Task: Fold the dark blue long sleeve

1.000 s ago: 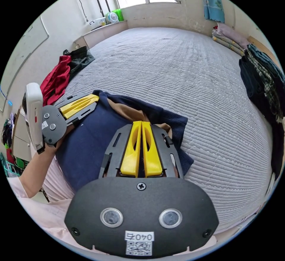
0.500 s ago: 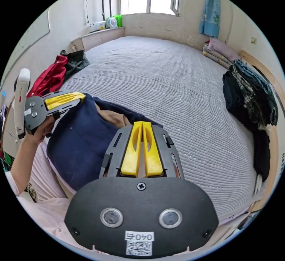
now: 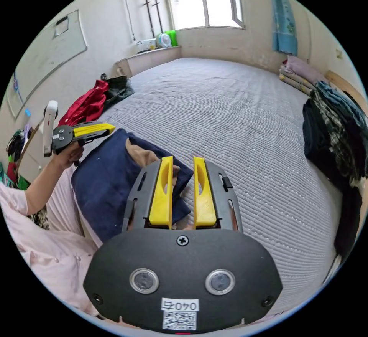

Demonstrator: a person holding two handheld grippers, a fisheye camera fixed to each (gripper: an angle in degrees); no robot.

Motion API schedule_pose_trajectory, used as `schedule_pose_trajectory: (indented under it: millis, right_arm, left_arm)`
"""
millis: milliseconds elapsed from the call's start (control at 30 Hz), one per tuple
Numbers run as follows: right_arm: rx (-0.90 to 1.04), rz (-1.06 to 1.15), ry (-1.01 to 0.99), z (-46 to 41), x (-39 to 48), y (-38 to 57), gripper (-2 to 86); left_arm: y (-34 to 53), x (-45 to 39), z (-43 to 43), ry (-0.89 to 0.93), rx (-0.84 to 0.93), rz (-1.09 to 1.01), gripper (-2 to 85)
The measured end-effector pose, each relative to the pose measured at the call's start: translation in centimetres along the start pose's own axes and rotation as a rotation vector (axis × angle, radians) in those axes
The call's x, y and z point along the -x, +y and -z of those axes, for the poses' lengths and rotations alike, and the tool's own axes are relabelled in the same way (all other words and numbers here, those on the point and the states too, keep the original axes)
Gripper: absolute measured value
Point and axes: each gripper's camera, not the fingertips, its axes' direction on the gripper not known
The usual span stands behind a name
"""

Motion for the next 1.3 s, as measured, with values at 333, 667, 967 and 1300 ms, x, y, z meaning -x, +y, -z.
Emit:
schedule_pose_trajectory:
  millis: [333,667,967,1300]
  right_arm:
    - [0.157,0.165,-0.199,-1.6,-3.4,-1.7,8.5]
    - [0.181,0.274,-0.219,-0.3,-5.0,-2.2,10.4]
    - [0.141,0.275,-0.205,3.1,-5.3,-3.6,-0.9]
    - [0.288,-0.200,-0.360,-4.2,-10.4,-2.1,-0.2]
  left_arm:
    - [1.1,-0.2,-0.4,-0.018,0.049,-0.051,-0.9]
    - [1.1,0.9,-0.9,-0.028,0.051,-0.054,-0.9]
    - [1.0,1.3,-1.3,-0.093,0.065,-0.058,-0.9]
    - [3.0,2.9,-7.1,-0.295,0.176,-0.026,-0.9]
